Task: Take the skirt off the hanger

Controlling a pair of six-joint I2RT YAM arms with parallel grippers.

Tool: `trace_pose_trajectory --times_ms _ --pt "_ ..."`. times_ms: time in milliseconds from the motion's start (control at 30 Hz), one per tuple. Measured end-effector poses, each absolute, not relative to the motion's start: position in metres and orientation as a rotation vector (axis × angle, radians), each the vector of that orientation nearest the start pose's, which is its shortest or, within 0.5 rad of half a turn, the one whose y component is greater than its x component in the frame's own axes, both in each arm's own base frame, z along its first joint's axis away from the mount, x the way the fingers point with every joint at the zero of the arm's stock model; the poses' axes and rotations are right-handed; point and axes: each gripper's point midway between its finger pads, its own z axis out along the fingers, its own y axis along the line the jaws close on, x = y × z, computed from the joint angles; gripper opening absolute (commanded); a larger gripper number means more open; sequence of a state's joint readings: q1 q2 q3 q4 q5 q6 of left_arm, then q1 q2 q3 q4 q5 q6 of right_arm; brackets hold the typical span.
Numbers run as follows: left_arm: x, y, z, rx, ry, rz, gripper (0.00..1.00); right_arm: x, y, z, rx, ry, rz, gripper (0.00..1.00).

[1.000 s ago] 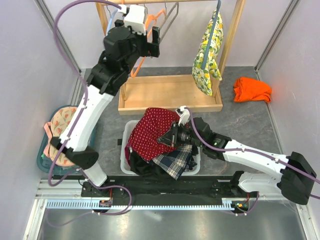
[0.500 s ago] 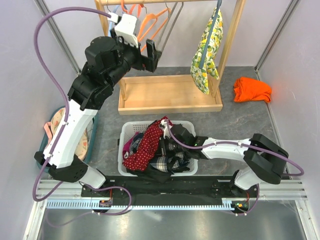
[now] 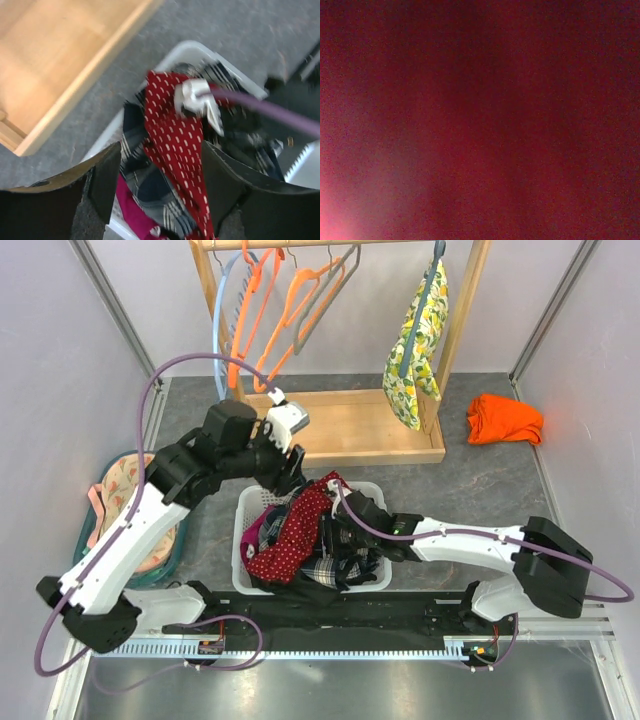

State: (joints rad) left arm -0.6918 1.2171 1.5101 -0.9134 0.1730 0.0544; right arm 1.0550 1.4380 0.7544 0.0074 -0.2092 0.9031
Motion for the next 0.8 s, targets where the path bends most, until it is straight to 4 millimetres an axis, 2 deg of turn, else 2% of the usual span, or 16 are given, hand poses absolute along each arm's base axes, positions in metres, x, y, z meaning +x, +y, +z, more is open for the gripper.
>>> trace_pose_trajectory --times_ms 33,67,133,167,233,267,433,567,667,800 --pt "0.222 -0.225 0.311 0.926 2.039 -0.566 0.55 0.130 0.363 0.099 -0.311 2.545 1.147 0.44" --pt "0.214 -0.223 0.310 0.943 2.035 -0.584 0.51 0.131 0.360 0.100 -0.300 2.549 1.125 0.50" --pt "0.198 -0.217 0.304 0.969 2.031 -0.618 0.48 0.132 0.356 0.100 -0.283 2.561 1.094 0.63" --pt "0.191 -0.215 0.301 0.984 2.034 -0.638 0.47 0.132 0.356 0.100 -0.278 2.567 1.088 0.77" --pt "0.176 -0.215 0.288 1.025 2.049 -0.692 0.46 0.132 0.357 0.103 -0.273 2.570 1.091 0.89" --pt "0.171 -0.215 0.281 1.041 2.065 -0.711 0.44 0.132 0.357 0.106 -0.272 2.569 1.092 0.98" --pt "0.153 -0.218 0.223 1.147 2.214 -0.782 0.40 0.133 0.351 0.123 -0.318 2.574 1.027 0.98" --pt "0.148 -0.219 0.195 1.194 2.286 -0.800 0.32 0.136 0.329 0.139 -0.351 2.605 0.883 0.98" --pt "0.147 -0.221 0.182 1.219 2.285 -0.791 0.27 0.141 0.314 0.164 -0.364 2.596 0.804 0.98" --pt "0.149 -0.217 0.154 1.241 2.307 -0.719 0.24 0.143 0.296 0.212 -0.385 2.537 0.766 0.98"
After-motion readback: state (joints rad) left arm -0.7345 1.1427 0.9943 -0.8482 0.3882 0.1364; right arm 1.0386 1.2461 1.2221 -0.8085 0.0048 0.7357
